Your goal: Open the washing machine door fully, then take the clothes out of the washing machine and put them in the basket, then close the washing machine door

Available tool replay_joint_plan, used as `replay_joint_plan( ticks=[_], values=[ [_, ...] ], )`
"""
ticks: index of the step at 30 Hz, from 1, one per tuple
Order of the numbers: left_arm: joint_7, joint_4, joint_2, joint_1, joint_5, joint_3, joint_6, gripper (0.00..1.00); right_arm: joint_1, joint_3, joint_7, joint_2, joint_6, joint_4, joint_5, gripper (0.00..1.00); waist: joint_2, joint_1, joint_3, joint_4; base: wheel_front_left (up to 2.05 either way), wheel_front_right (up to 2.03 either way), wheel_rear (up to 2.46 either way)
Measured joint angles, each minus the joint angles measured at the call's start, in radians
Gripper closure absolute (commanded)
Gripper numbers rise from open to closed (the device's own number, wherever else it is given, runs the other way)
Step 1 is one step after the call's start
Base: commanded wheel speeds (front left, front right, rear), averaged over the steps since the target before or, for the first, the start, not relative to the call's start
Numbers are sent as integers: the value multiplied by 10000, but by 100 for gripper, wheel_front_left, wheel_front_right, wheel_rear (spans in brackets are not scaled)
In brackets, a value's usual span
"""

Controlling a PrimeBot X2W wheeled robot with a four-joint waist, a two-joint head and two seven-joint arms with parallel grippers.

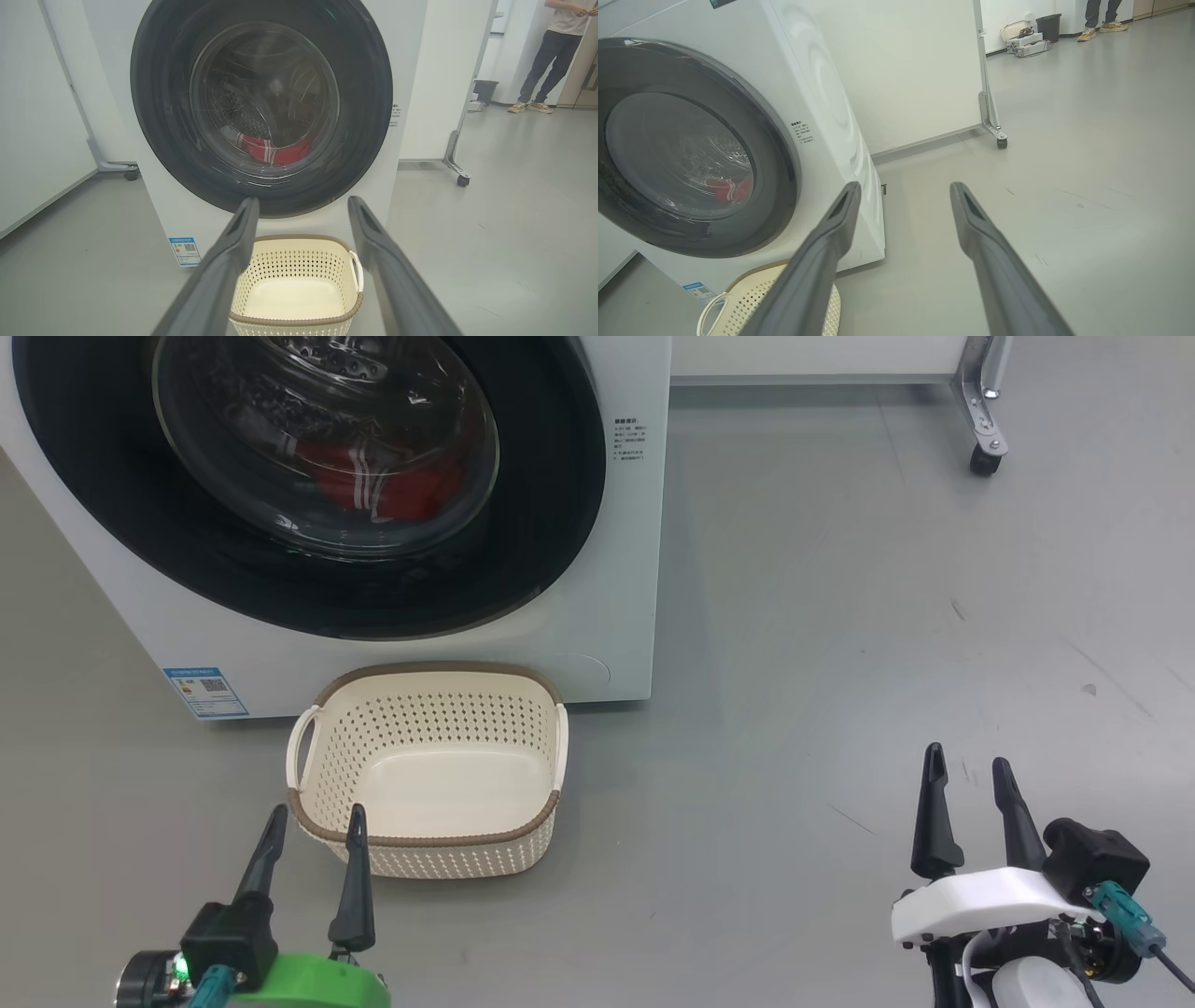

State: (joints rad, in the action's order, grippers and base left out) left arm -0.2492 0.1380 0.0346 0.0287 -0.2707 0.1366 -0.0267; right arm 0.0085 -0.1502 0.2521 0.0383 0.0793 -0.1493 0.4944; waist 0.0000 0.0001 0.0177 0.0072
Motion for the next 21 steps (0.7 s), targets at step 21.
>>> replay_joint_plan(
  ticks=[21],
  values=[
    [0,865,27,30,167,439,-224,0,-106,-353,0,19,205,-771,-510,0,0,0,-14,55,0,0,0]
  ],
)
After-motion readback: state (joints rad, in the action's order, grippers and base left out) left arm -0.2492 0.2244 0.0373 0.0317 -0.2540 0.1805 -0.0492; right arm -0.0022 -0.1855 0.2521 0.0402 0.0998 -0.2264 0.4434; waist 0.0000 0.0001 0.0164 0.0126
